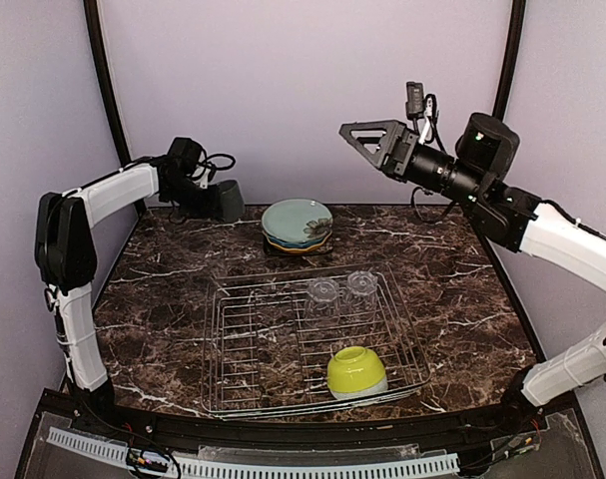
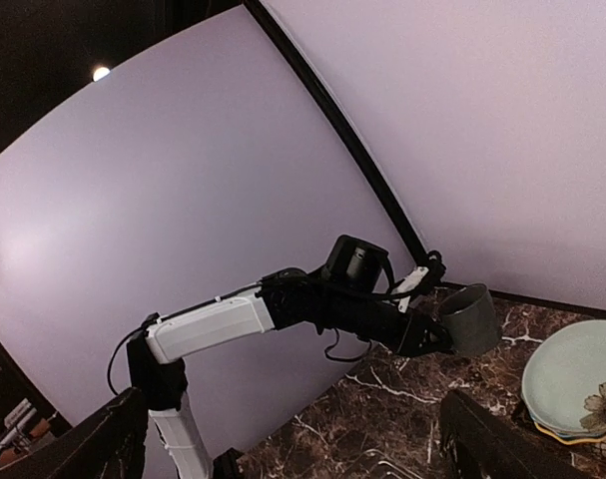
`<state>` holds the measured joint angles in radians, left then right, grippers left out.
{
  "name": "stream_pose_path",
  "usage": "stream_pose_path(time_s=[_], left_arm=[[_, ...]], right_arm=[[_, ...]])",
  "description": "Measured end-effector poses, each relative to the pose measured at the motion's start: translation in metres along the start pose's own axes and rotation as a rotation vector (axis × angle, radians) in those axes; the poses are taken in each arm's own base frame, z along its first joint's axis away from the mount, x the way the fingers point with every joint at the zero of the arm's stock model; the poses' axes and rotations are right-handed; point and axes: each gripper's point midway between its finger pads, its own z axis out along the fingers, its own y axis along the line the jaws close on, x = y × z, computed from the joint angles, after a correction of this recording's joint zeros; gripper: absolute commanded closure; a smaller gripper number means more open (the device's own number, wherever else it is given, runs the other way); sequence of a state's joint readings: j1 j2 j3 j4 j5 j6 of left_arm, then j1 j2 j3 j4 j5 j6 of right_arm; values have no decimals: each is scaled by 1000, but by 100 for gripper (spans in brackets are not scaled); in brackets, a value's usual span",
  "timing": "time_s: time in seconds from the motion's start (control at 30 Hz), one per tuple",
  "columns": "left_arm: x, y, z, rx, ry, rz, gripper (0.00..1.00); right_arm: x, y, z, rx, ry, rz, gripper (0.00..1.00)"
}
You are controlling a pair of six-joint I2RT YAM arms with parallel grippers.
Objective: Unload the mixed dishes from the dish rack
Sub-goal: Place the cup at the corner of the board.
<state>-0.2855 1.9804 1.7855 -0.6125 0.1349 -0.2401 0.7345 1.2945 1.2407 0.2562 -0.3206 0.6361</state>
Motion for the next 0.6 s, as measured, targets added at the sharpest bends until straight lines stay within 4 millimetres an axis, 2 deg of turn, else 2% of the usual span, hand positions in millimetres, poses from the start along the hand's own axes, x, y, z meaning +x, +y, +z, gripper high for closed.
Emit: stream_pose_path(time_s=[0.23, 0.43, 0.6], left_arm=[[-16, 15, 23, -81, -29, 51, 99], [-11, 28, 51, -125, -20, 74, 99], [-8, 32, 71, -134, -16, 105, 99]], right_arm=[[-12, -3, -2, -90, 6, 168, 1], [-17, -1, -7, -145, -3, 206, 1], [-11, -14, -11, -138, 5, 228, 1]])
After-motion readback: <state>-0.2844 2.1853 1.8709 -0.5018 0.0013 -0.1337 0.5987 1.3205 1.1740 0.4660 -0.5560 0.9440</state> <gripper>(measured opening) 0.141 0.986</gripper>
